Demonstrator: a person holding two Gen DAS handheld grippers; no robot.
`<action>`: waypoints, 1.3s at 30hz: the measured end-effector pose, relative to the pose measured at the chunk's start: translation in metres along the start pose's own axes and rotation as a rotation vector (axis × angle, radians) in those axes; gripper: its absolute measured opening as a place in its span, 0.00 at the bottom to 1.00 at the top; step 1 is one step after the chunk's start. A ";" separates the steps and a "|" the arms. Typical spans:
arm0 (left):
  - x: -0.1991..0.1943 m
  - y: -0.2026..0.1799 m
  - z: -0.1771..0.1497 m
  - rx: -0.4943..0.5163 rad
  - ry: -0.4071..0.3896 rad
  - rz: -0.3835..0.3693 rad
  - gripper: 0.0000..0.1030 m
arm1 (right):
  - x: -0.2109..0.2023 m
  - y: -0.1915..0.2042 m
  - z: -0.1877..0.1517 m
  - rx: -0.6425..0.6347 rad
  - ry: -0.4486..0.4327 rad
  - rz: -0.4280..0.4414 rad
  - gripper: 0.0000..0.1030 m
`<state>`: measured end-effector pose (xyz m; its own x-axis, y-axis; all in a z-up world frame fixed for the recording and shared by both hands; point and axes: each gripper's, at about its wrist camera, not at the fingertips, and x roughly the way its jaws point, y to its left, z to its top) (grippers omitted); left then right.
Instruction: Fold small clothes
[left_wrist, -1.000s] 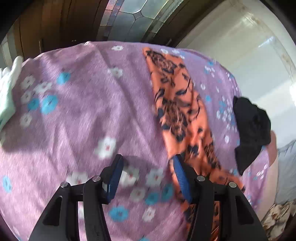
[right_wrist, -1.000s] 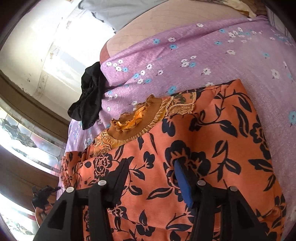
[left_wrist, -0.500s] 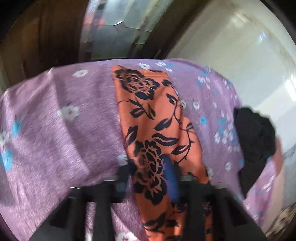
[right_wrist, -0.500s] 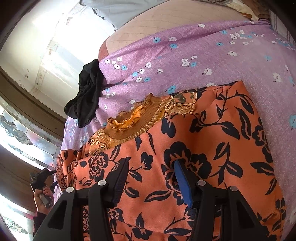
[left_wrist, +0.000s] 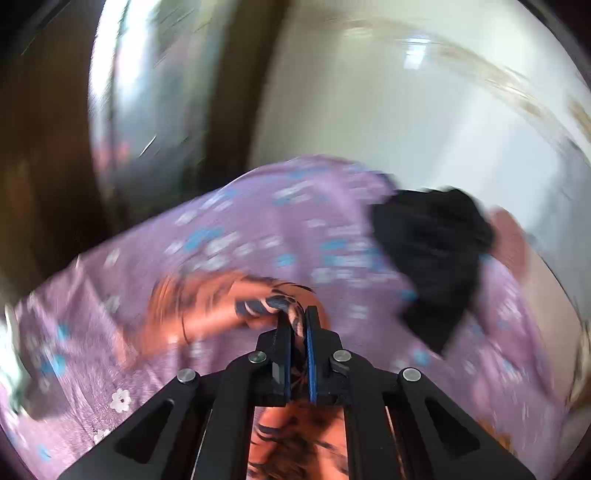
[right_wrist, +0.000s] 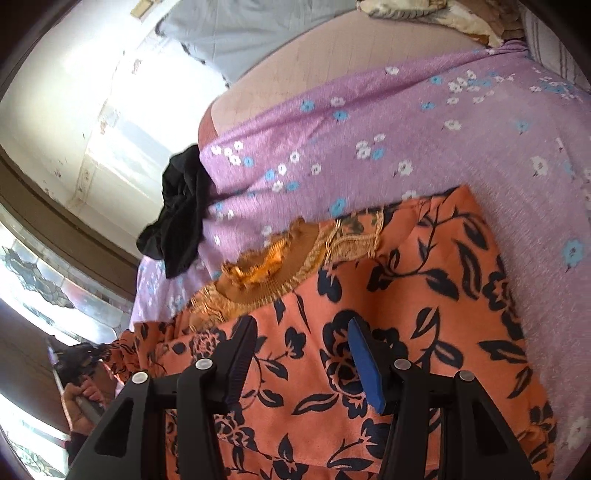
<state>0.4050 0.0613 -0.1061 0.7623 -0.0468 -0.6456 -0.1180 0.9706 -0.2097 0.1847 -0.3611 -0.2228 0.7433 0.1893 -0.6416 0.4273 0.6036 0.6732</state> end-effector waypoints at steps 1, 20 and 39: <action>-0.014 -0.020 -0.003 0.060 -0.026 -0.019 0.06 | -0.005 -0.002 0.002 0.011 -0.015 0.004 0.53; -0.122 -0.198 -0.231 0.798 0.096 -0.255 0.66 | -0.067 -0.066 0.036 0.295 -0.173 0.035 0.64; 0.023 -0.095 -0.178 0.315 0.464 0.098 0.72 | 0.029 0.119 -0.030 -0.543 0.019 -0.207 0.62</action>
<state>0.3203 -0.0739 -0.2322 0.3890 0.0177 -0.9211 0.0755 0.9958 0.0510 0.2420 -0.2604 -0.1723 0.6608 0.0359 -0.7497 0.2336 0.9394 0.2509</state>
